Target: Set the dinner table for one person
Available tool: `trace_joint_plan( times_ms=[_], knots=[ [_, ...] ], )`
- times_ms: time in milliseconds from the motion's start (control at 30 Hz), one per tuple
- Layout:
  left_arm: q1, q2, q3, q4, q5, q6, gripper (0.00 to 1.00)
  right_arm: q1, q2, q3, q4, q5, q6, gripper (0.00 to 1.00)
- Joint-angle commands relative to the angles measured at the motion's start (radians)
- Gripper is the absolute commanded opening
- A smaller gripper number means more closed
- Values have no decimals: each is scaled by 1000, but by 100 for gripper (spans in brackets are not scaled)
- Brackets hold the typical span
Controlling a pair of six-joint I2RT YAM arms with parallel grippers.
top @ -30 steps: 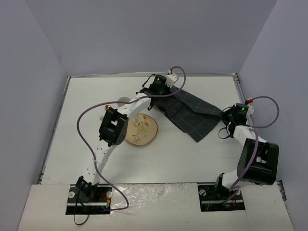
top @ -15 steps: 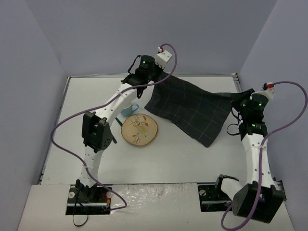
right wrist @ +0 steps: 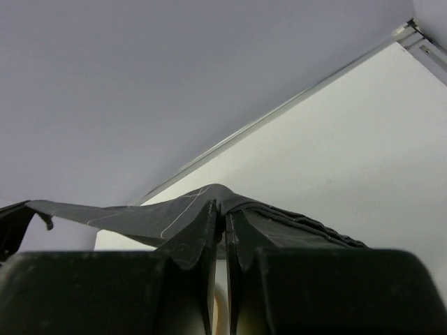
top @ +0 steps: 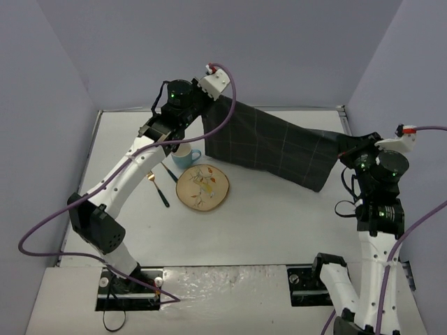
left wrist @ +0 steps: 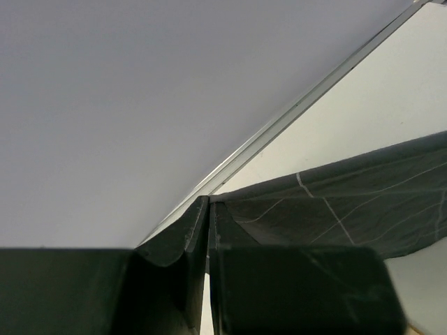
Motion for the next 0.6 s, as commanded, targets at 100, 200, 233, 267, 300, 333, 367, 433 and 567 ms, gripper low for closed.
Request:
trace_joint_plan(
  times_ms=[100,200,233,267,300,333,367,433,567],
  knots=[
    [9,-62,28,111,-38,135,0,27,-27,92,-36,-25,31,0],
    [9,-27,47,195,-50,161,0,36,-26,89,-34,-24,53,0],
    [9,-2,64,208,-49,168,0,37,-24,81,-33,-9,57,0],
    [10,25,82,221,-49,175,0,38,-22,70,-33,9,60,0],
    [10,58,102,231,-48,180,0,38,-18,58,-34,29,66,0],
    [10,97,120,237,-47,182,0,38,-11,43,-35,50,72,0],
    [10,124,122,244,-44,182,0,38,-5,41,-35,53,73,0],
    [10,197,139,286,-25,173,0,38,29,6,-36,99,95,0],
    [9,315,123,388,10,119,0,37,94,-72,-40,229,127,0]
  ],
)
